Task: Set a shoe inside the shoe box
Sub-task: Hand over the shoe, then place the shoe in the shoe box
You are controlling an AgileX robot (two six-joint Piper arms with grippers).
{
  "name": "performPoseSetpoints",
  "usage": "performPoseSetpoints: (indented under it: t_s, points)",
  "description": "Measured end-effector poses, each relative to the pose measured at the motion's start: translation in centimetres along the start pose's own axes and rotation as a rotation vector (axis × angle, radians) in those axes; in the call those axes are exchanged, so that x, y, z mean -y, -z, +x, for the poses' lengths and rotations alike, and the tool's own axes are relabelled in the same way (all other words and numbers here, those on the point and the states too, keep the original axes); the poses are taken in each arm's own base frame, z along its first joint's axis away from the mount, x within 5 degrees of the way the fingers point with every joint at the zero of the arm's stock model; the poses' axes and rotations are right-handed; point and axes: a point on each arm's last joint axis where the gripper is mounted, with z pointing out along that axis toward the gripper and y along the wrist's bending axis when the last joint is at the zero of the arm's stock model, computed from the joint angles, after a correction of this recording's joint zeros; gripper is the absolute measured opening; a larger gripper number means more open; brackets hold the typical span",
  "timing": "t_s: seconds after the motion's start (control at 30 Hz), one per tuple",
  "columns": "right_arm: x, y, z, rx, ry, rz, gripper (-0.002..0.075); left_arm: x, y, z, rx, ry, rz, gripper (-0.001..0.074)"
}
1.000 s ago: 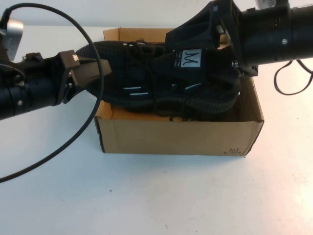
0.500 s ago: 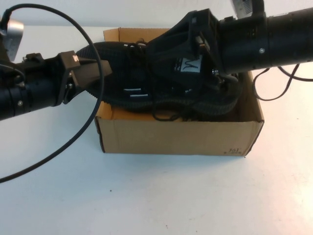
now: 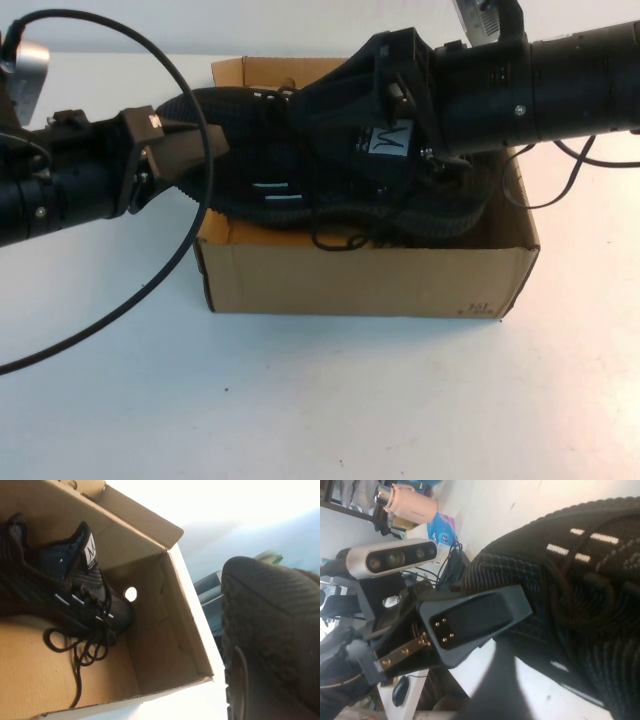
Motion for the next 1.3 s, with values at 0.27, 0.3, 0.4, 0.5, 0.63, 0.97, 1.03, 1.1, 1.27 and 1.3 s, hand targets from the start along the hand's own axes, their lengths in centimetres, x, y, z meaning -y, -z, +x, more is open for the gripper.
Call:
performPoseSetpoints:
  t_s: [0.27,0.3,0.4,0.5,0.63,0.97,1.03,1.1,1.27,1.3]
  points:
    - [0.0,0.0,0.1,-0.006,0.009,-0.002,0.0097,0.2,0.0,0.1,-0.012,0.003,0.022,0.0117]
    - [0.0,0.0,0.1,-0.01,0.017,-0.004,0.0061,0.2,0.0,0.1,-0.014,0.003,0.026,0.0117]
    - [-0.1,0.0,0.1,-0.016,0.029,-0.006,0.0014,0.3,0.0,0.2,-0.02,0.005,0.034,0.0117]
    - [-0.1,0.0,0.2,-0.017,0.039,-0.007,0.0003,0.3,0.0,0.2,-0.024,0.002,0.039,0.0117]
    - [-0.1,0.0,0.2,-0.017,0.043,-0.007,0.0001,0.4,0.1,0.2,-0.028,-0.003,0.047,0.0117]
    - [0.2,0.0,0.4,-0.05,0.055,0.005,0.0,0.9,0.2,0.7,-0.087,-0.039,0.109,0.036]
    - [0.2,0.0,0.5,-0.059,0.055,0.003,0.0,1.0,0.2,0.9,-0.099,-0.042,0.123,0.0499]
    - [0.2,0.1,0.6,-0.07,0.055,-0.001,0.0,1.1,0.2,0.9,-0.107,-0.044,0.129,0.0582]
    - [0.6,0.9,0.1,-0.069,0.034,-0.012,-0.0001,1.2,0.3,1.1,-0.121,-0.087,0.144,0.0654]
    - [0.7,1.3,0.0,-0.067,0.025,-0.02,-0.0001,1.2,0.3,1.1,-0.121,-0.099,0.15,0.0658]
